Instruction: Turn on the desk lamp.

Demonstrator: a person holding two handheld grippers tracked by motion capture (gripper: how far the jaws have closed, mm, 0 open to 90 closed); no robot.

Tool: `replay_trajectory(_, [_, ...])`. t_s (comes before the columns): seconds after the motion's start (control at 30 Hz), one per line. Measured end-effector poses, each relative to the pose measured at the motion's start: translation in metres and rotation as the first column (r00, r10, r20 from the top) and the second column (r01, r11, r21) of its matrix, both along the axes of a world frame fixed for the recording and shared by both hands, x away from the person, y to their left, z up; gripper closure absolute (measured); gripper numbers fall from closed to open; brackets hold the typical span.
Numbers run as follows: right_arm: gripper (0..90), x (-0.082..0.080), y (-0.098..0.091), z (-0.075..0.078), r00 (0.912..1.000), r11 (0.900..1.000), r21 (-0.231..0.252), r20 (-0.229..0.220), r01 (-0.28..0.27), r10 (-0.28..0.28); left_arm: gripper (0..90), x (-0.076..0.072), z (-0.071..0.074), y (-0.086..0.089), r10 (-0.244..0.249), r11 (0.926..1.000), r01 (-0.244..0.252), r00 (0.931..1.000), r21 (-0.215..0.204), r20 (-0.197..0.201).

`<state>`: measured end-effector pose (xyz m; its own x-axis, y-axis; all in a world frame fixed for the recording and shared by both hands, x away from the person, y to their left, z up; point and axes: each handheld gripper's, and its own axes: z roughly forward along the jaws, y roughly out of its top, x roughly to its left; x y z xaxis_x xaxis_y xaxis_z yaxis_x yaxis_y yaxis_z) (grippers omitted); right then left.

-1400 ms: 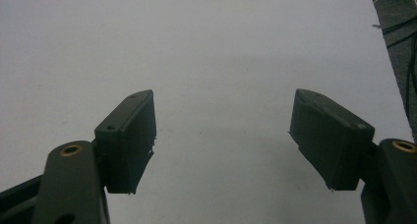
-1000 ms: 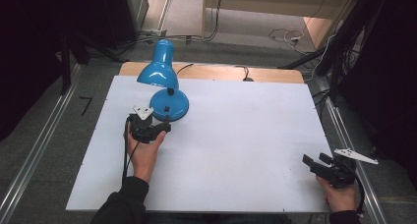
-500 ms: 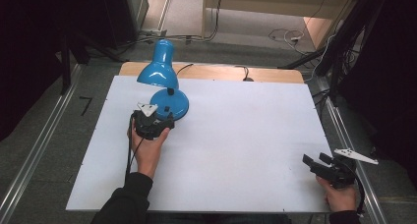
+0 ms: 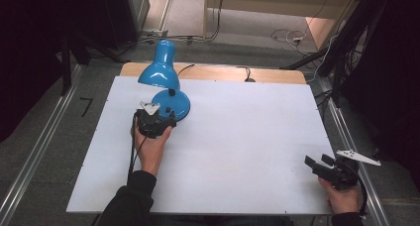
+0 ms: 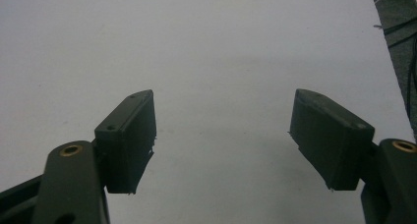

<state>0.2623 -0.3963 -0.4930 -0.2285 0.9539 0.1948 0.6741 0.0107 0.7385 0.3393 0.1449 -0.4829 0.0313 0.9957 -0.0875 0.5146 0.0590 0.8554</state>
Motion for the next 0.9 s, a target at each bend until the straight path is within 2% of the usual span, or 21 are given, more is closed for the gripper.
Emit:
replay_trajectory(0.17, [24.0,0.000,0.000,0.000,1.0000,1.0000,-0.004,0.001,-0.004,0.004,34.2,0.007,-0.001,0.000,-0.012,0.9999,0.012,0.9999,-0.006,-0.001])
replay_trajectory(0.43, [24.0,0.001,0.000,-0.001,1.0000,1.0000,-0.004,0.000,-0.003,0.003,51.2,0.017,-0.003,0.003,-0.033,0.9993,0.032,0.9994,-0.017,-0.011])
replay_trajectory(0.7, [24.1,0.001,0.000,-0.001,1.0000,1.0000,0.000,-0.003,-0.001,0.001,77.5,0.027,-0.002,0.003,-0.056,0.9981,0.056,0.9984,-0.025,-0.005])
replay_trajectory(0.8, [24.1,0.001,0.000,-0.001,1.0000,1.0000,-0.002,-0.003,-0.005,0.005,89.1,0.031,-0.005,0.005,-0.064,0.9978,0.064,0.9976,-0.020,-0.027])
replay_trajectory(0.9, [24.1,0.001,0.000,-0.001,1.0000,1.0000,-0.002,-0.003,-0.004,0.004,90.0,0.034,-0.007,0.006,-0.066,0.9975,0.066,0.9972,-0.025,-0.033])
